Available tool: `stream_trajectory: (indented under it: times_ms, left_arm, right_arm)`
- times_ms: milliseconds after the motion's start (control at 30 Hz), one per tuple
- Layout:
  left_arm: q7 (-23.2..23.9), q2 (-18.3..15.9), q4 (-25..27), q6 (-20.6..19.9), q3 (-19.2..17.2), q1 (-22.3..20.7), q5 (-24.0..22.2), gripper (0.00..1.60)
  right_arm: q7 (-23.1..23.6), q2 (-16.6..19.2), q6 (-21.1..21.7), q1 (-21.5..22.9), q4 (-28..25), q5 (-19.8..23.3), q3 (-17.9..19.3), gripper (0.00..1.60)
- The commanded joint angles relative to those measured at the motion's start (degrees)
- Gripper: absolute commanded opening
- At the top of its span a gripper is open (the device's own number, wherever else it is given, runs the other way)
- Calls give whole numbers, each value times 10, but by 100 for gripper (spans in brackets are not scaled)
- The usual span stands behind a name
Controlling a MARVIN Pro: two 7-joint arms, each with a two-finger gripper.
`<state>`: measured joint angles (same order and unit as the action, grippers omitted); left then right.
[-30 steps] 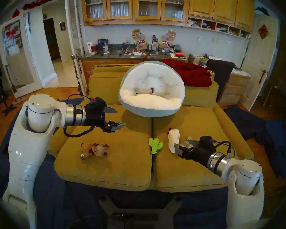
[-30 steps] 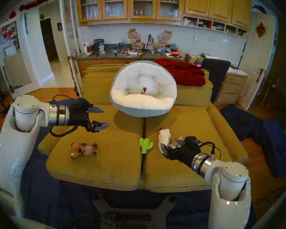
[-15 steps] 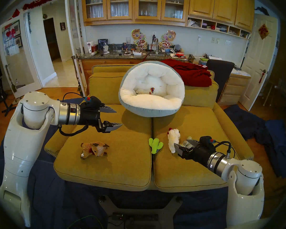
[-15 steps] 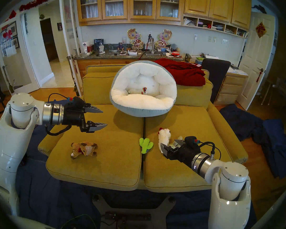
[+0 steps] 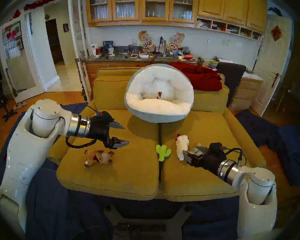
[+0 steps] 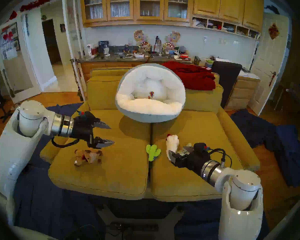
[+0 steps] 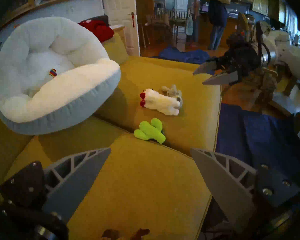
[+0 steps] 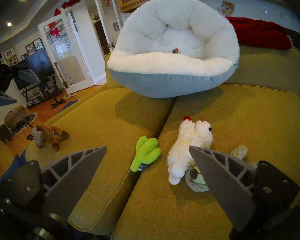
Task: Put toys into dog bed
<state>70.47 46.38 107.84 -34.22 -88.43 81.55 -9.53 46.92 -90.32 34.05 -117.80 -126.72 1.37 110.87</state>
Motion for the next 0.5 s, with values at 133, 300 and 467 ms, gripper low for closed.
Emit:
stream_trajectory:
  times_ms: [133,300,467]
  left_arm:
    - [18,-46,7,27,-27,21,17,160]
    - [14,-50,2,41,-38,36,30,160]
    - [5,-47,-8,53,-38,45,46,160]
  right_arm:
    - [0,1,-5,6,-18,0,-1,160]
    - [0,1,-5,6,-18,-1,-1,160]
    - [0,1,-5,6,-18,-1,-1,160]
